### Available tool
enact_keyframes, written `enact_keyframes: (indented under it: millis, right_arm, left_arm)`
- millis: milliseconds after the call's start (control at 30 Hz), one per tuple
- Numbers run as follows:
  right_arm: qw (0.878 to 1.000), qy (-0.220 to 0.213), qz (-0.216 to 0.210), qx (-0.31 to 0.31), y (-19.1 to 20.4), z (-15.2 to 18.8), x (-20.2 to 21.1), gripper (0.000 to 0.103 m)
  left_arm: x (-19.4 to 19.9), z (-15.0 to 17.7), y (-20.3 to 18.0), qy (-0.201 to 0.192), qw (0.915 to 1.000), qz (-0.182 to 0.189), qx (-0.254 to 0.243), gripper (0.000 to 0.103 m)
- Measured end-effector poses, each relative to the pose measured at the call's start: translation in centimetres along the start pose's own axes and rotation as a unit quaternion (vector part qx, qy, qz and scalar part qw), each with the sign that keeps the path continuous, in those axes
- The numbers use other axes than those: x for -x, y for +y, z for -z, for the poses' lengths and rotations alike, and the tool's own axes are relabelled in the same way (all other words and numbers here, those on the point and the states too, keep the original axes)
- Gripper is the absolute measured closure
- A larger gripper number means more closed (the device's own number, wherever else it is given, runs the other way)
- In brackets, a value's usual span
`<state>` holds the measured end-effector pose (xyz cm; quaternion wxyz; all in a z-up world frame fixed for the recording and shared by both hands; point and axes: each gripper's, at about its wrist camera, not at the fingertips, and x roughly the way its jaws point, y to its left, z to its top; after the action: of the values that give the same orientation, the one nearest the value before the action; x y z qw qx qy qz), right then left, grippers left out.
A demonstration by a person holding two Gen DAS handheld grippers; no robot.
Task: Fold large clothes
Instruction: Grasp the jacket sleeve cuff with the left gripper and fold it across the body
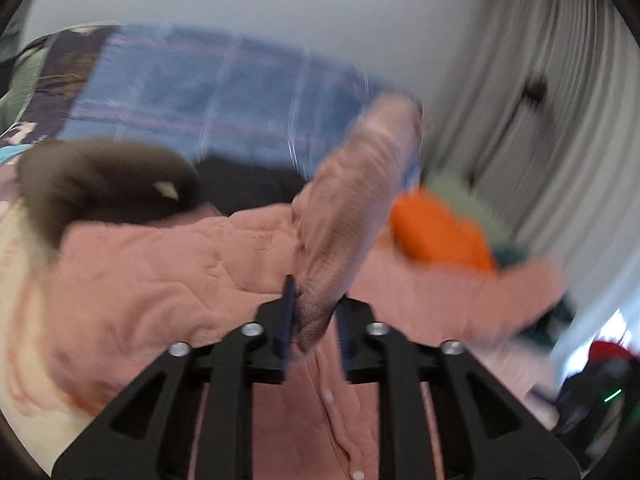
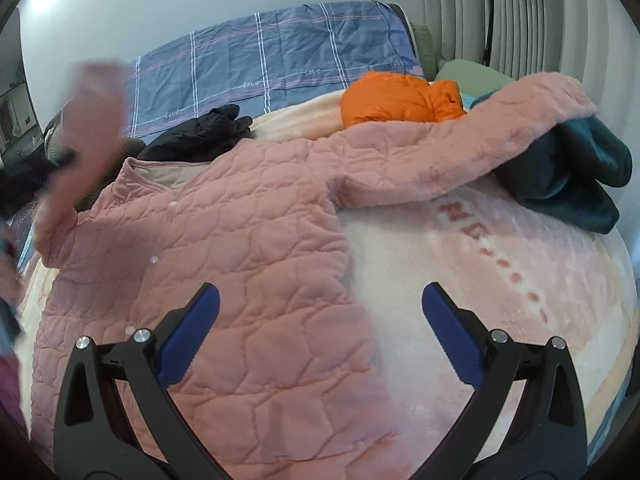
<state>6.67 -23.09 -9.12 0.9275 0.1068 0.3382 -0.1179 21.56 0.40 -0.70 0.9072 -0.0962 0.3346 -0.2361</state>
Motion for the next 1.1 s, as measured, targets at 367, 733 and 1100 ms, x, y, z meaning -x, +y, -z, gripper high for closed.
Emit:
enact_keyframes:
  millis: [367, 733, 1100]
  right_arm:
    - [0.987, 0.077, -0.139, 0.005, -0.2, -2.7, -3.7, 0.006]
    - [0.956, 0.181, -0.232, 0.011, 8.5, -8.0, -16.5, 0.025]
    - [0.970, 0.113, -0.203, 0.075, 15.0, -10.3, -15.5, 0.092]
  left_arm:
    - [-1.1, 4.4, 1.9, 0.079, 0.9954, -0.052, -0.016, 0.045]
    - [3.9, 7.5, 12.1, 0.093, 0.9769, -0.191, 0.022, 0.039]
    - [1.9, 6.3, 15.5, 0.080, 0.9690, -0.231, 0.039, 0.028]
